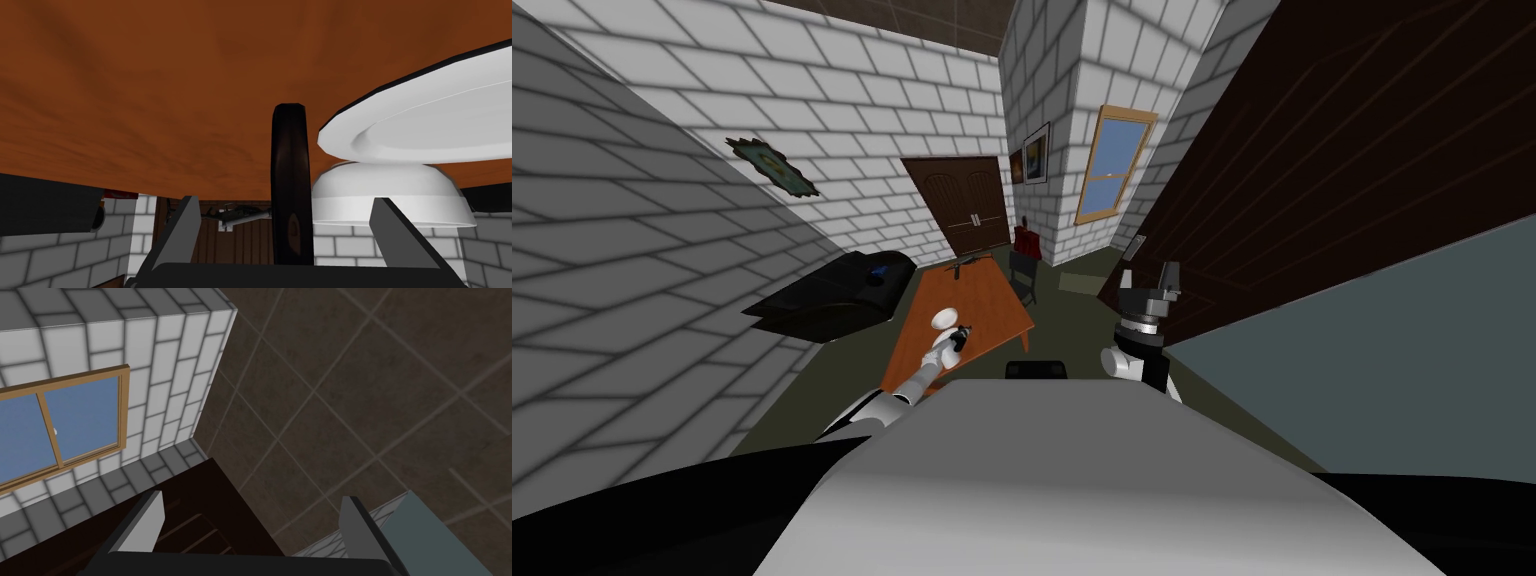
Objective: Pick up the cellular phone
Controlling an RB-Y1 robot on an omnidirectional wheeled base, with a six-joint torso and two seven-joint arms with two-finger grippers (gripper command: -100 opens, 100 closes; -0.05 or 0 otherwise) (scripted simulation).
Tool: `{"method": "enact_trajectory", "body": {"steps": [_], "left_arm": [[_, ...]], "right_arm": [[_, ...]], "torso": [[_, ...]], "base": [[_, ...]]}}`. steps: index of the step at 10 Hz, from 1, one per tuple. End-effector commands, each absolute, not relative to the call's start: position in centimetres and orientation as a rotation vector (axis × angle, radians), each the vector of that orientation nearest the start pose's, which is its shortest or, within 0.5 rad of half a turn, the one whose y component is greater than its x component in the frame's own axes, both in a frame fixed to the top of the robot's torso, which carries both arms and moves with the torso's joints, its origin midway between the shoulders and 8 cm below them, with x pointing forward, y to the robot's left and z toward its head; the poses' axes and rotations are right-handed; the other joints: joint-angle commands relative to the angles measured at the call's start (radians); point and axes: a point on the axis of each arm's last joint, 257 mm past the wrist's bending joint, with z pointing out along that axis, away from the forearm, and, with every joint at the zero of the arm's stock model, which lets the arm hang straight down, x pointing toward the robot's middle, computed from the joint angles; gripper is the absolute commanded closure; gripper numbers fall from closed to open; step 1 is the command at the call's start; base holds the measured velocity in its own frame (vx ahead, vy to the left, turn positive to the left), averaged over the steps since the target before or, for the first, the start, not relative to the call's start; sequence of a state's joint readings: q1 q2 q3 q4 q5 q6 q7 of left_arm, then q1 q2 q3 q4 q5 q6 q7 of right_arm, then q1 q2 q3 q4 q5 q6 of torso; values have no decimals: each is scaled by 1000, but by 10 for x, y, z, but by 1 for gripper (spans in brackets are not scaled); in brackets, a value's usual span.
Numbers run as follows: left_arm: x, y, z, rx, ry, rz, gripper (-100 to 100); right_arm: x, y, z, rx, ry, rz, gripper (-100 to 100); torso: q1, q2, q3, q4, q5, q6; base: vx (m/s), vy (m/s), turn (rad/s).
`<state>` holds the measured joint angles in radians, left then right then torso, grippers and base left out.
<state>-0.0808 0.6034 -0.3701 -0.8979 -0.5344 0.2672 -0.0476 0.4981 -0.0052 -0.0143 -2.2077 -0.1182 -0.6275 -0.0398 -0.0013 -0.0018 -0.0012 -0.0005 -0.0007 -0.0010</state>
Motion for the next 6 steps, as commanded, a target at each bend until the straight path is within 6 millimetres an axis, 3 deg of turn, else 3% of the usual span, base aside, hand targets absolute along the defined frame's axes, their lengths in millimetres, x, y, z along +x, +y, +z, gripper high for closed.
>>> {"method": "enact_trajectory", "body": {"steps": [1,2,3,5,6], "left_arm": [[408,505,-491,-550,2216,237,-100],[408,505,-491,-567,2211,229,-100],[394,513,-494,-524,2226,255,-100],[394,514,-493,-566,2209,235,-100],[380,522,-495,-516,2230,262,-100]], "right_arm": [[332,-300,17,695,483,1402,0],[332,-300,17,695,483,1402,0],[332,-300,17,695,483,1402,0],[332,-300,17,695,483,1402,0],[332,-300,17,695,483,1402,0]], "torso": [[0,0,0,0,0,0],[0,1,1,0,0,0],[1,3,1,1,0,0],[0,1,0,0,0,0],[0,2,1,0,0,0]], "base": [[28,-16,2],[3,-7,4],[37,-18,-43],[38,-16,-7],[53,-23,-45]]}}
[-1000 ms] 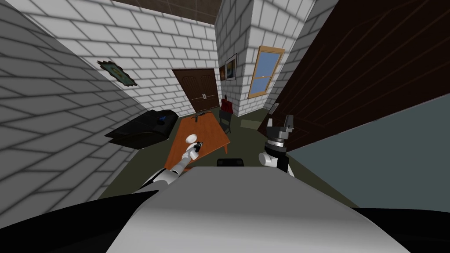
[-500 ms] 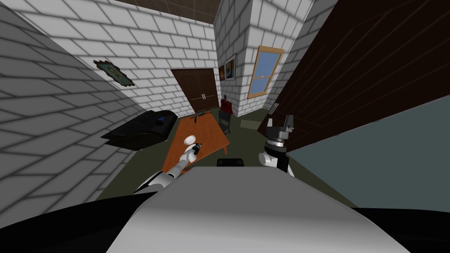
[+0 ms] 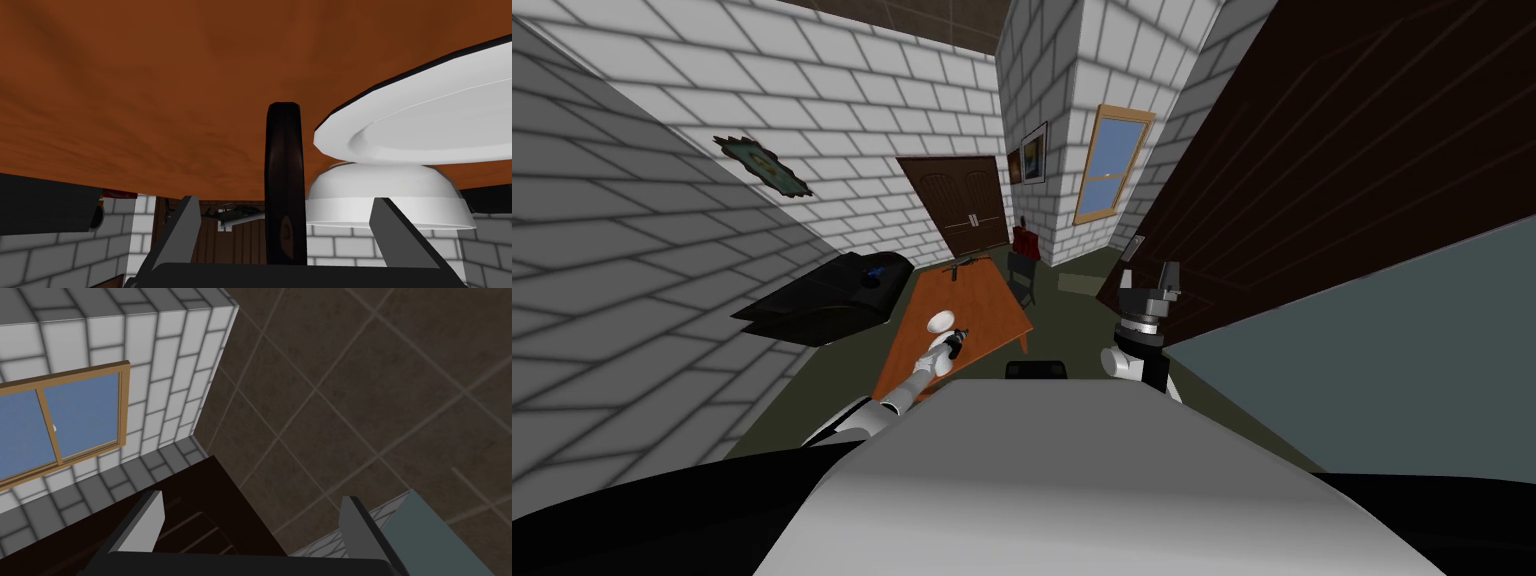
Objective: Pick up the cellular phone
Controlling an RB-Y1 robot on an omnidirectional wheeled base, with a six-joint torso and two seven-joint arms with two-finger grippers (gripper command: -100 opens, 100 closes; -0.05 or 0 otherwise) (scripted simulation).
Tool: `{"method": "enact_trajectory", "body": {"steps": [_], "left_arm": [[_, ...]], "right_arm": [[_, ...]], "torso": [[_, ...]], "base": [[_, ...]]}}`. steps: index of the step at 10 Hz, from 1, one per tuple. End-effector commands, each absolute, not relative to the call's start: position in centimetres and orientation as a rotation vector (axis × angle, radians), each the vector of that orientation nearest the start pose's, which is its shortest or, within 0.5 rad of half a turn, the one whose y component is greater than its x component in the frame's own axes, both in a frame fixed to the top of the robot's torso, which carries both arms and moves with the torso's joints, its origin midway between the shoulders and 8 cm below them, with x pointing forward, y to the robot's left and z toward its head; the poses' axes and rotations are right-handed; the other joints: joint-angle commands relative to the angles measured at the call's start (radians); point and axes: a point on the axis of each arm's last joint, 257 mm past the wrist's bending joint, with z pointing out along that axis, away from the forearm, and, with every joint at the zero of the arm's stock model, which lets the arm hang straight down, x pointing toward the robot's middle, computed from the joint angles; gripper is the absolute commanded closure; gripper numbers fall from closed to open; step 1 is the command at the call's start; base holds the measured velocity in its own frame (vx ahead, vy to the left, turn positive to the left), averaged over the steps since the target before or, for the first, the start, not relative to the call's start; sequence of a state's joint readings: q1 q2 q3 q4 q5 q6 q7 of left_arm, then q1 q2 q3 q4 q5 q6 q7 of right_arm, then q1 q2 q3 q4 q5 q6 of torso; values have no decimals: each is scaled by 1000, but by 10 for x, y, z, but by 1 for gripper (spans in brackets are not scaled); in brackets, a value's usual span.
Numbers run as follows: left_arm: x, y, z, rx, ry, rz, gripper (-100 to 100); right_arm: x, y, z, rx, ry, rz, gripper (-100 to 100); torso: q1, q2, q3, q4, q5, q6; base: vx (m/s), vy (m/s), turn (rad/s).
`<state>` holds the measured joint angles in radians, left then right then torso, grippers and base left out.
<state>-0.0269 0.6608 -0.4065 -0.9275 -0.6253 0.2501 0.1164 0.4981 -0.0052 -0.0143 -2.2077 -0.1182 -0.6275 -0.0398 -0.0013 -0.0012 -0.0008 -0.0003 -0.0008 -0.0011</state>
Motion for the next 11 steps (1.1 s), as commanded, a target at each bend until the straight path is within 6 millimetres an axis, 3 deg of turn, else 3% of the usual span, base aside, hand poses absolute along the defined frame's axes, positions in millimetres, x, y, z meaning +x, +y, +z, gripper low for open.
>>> {"method": "enact_trajectory", "body": {"steps": [1,3,4,7,8,11], "left_arm": [[380,522,-495,-534,2222,253,-100],[381,522,-494,-577,2207,232,-100],[366,529,-497,-532,2229,254,-100],[367,529,-496,-580,2209,230,-100],[352,535,-499,-541,2232,248,-100],[353,535,-498,-584,2214,226,-100]], "right_arm": [[332,-300,17,695,483,1402,0],[332,-300,17,695,483,1402,0],[332,-300,17,695,483,1402,0],[332,-300,17,695,483,1402,0],[332,-300,17,695,483,1402,0],[332,-300,17,695,483,1402,0]], "torso": [[0,0,0,0,0,0],[0,0,0,0,0,0],[1,2,1,0,0,0],[0,1,0,0,0,0],[1,2,1,0,0,0],[0,1,0,0,0,0]], "base": [[63,-24,-13],[15,-6,3],[35,-16,-38],[29,-13,-6],[36,-14,-43],[30,-13,-4]]}}
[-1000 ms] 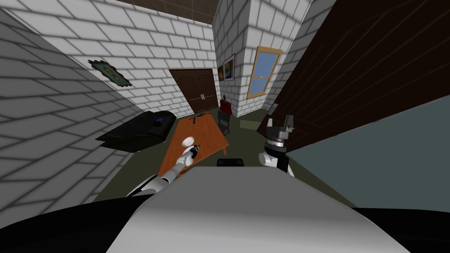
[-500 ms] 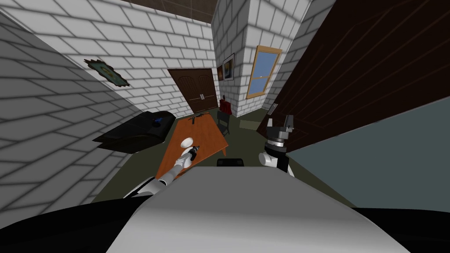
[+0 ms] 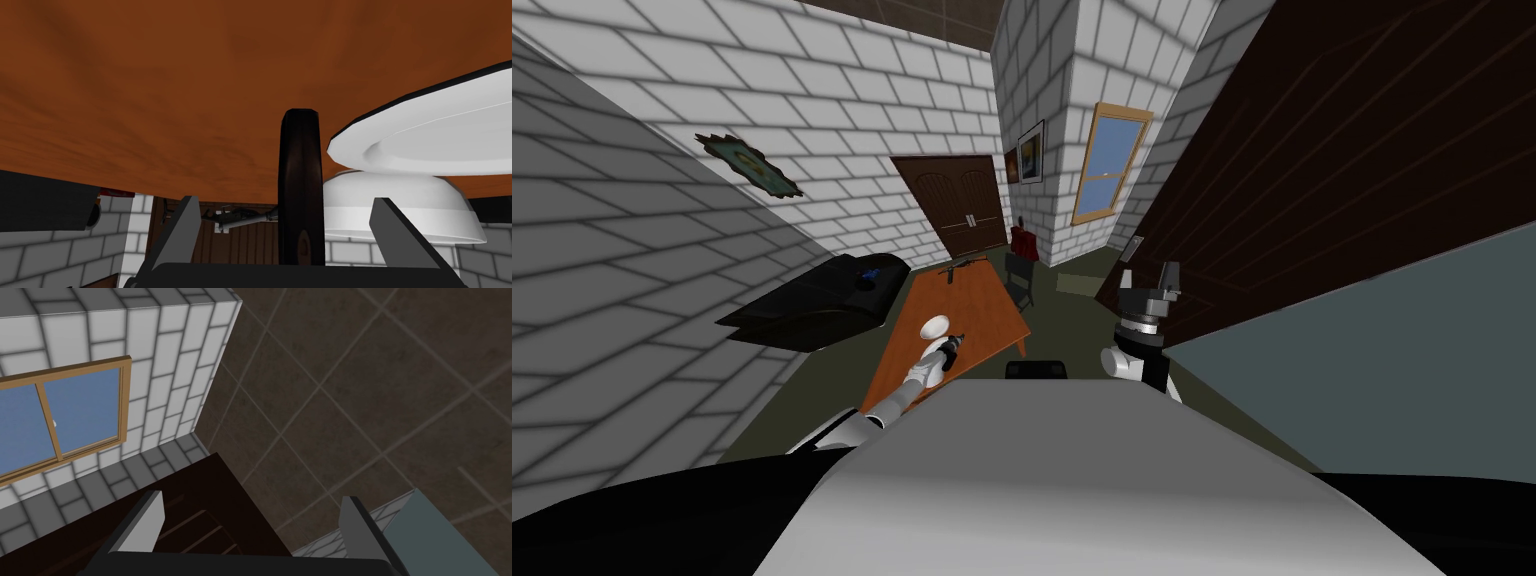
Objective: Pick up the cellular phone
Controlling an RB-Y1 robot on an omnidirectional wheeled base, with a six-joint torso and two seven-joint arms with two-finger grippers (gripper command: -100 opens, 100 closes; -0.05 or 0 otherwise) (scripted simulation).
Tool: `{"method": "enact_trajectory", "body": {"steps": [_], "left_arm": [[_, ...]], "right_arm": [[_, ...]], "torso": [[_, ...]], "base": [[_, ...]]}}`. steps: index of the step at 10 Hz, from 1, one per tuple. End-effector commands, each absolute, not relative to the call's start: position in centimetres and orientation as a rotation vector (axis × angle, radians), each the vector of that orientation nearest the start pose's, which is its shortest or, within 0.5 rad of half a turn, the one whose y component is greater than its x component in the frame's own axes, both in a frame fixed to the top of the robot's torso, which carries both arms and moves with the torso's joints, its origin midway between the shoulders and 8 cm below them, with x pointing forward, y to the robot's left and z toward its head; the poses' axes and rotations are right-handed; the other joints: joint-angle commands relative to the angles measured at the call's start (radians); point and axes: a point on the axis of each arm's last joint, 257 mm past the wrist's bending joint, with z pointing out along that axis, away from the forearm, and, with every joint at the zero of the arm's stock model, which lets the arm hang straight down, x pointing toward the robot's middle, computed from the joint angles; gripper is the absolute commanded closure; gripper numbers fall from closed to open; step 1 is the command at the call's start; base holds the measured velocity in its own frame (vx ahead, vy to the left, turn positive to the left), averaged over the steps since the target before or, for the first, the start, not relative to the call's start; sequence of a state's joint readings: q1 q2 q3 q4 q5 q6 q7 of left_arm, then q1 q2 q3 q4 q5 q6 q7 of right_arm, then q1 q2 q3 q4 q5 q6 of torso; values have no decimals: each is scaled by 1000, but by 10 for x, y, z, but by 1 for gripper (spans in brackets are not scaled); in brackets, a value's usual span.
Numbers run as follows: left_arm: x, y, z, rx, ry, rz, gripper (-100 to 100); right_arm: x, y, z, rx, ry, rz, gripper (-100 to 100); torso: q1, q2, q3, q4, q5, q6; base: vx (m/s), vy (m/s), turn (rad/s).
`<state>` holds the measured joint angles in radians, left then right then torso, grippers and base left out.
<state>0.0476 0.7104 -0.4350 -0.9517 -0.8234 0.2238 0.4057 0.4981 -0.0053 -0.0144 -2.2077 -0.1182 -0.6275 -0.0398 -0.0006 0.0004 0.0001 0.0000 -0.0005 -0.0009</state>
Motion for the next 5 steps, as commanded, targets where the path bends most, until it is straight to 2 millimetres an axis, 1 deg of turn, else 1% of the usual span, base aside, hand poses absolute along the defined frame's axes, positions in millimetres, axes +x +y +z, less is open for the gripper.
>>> {"method": "enact_trajectory", "body": {"steps": [1,3,4,5], "left_arm": [[337,541,-501,-547,2239,241,-100],[338,540,-500,-581,2224,222,-100],[322,545,-503,-536,2254,240,-100],[323,545,-502,-544,2249,234,-100]], "right_arm": [[332,-300,17,695,483,1402,0],[332,-300,17,695,483,1402,0],[332,-300,17,695,483,1402,0],[332,-300,17,695,483,1402,0]], "torso": [[0,0,0,0,0,0],[-1,-2,-1,0,0,0],[0,-1,-1,0,0,0],[1,-2,-1,-1,0,0]], "base": [[43,-22,-48],[42,-19,-4],[54,-11,-44],[55,-15,-14]]}}
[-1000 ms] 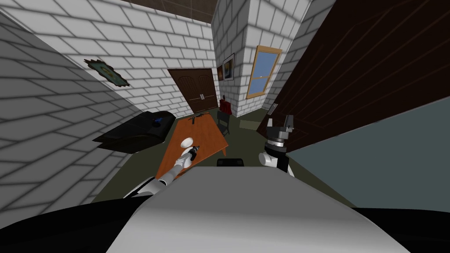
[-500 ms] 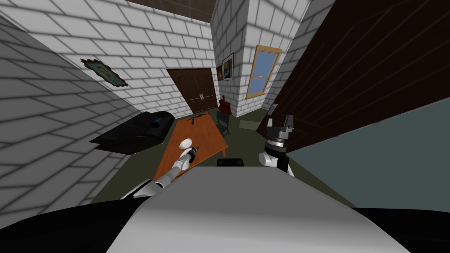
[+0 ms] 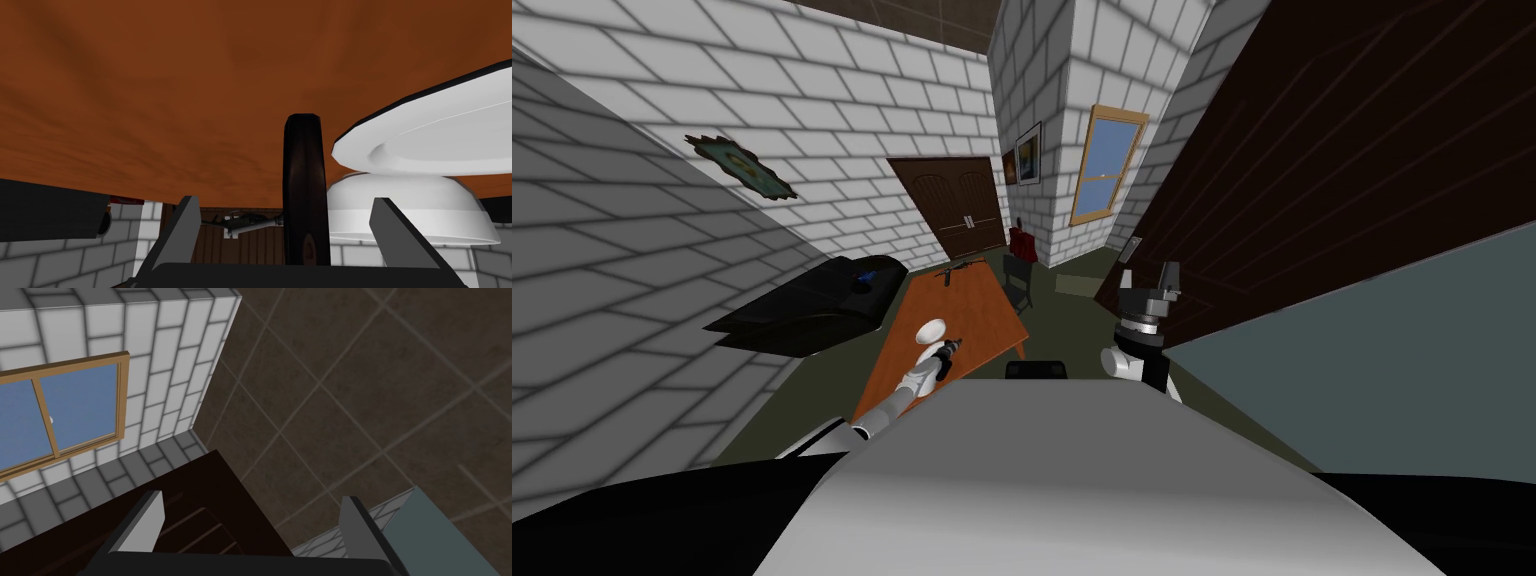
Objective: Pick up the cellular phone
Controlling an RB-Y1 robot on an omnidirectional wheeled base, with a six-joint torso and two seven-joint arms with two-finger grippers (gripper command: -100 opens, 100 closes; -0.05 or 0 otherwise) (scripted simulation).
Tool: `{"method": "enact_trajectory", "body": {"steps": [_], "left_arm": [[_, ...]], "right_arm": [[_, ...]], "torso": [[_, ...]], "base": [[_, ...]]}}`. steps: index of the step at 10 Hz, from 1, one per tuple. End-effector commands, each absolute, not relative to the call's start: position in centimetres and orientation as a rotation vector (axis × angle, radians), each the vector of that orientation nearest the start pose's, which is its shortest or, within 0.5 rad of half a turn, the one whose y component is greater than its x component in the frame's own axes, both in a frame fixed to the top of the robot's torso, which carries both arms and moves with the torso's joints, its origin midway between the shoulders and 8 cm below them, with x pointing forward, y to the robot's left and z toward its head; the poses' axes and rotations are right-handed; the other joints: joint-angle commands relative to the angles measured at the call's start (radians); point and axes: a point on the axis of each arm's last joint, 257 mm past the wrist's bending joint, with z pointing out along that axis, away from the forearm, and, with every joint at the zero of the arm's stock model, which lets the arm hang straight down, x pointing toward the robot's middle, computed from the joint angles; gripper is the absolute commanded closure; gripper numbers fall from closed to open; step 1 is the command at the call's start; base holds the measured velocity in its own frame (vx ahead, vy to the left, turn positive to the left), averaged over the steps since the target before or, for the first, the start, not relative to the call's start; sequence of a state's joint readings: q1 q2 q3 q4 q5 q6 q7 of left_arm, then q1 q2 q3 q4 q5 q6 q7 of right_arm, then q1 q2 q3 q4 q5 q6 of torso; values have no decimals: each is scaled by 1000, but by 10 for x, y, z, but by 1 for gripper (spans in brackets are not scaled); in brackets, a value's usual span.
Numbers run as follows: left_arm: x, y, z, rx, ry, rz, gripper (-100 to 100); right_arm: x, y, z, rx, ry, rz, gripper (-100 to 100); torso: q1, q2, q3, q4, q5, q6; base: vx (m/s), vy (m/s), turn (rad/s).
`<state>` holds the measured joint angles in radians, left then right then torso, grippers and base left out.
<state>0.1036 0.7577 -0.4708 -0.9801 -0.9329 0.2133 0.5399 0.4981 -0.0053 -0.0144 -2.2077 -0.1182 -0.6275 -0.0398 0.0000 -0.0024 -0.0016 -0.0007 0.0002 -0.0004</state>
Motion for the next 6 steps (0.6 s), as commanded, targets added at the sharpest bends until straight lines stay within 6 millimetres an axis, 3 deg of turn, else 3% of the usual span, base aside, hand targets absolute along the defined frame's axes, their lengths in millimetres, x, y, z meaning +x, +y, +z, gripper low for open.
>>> {"method": "enact_trajectory", "body": {"steps": [1,3,4,6], "left_arm": [[323,545,-502,-564,2241,224,-100],[323,545,-502,-573,2238,220,-100],[323,545,-502,-579,2237,217,100],[323,546,-502,-579,2237,220,100]], "right_arm": [[332,-300,17,695,483,1402,0],[332,-300,17,695,483,1402,0],[332,-300,17,695,483,1402,0],[332,-300,17,695,483,1403,0]], "torso": [[0,0,0,0,0,0],[1,2,1,0,0,0],[1,2,1,0,0,0],[1,2,1,1,1,1]], "base": [[25,-13,5],[2,-3,-1],[0,0,0],[0,0,0]]}}
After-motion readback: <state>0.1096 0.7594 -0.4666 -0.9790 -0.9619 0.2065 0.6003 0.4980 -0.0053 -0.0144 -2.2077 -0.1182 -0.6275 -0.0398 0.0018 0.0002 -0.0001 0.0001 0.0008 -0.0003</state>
